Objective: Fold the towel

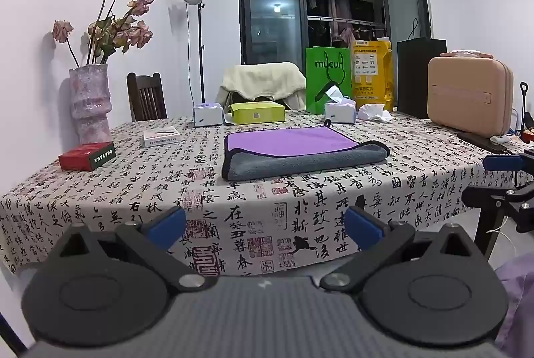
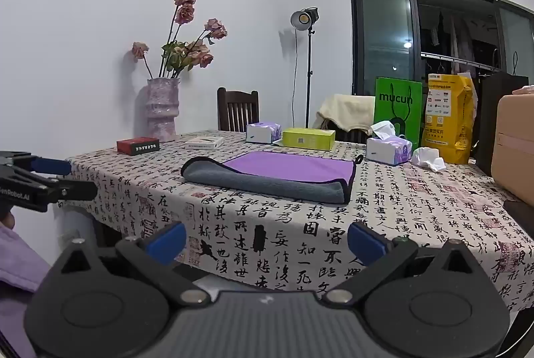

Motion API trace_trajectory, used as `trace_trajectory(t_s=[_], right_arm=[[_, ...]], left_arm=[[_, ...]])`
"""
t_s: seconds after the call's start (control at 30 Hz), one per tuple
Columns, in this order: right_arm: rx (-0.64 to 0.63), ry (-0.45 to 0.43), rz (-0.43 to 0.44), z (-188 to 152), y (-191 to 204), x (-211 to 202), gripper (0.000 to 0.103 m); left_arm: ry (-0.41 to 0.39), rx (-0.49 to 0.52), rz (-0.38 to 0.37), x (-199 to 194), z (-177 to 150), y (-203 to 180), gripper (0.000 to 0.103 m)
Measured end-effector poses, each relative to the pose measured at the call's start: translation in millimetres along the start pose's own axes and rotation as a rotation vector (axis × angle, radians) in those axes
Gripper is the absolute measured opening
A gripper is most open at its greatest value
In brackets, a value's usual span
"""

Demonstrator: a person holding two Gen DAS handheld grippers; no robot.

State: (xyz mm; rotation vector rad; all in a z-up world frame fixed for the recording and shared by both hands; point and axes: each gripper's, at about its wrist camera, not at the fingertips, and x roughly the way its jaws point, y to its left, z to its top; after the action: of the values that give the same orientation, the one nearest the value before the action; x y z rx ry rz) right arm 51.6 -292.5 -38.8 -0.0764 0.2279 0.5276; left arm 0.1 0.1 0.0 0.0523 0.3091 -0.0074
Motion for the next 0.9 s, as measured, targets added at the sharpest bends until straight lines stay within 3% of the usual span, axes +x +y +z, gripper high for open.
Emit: trace_trajectory(t_s=[0.9], right_arm=[[0.001, -0.003, 0.004, -0.4, 1.7, 0.7, 0.103]], left_arm=[[-0.017, 0.017, -0.003, -0.6, 0.3, -3.0, 0.103]])
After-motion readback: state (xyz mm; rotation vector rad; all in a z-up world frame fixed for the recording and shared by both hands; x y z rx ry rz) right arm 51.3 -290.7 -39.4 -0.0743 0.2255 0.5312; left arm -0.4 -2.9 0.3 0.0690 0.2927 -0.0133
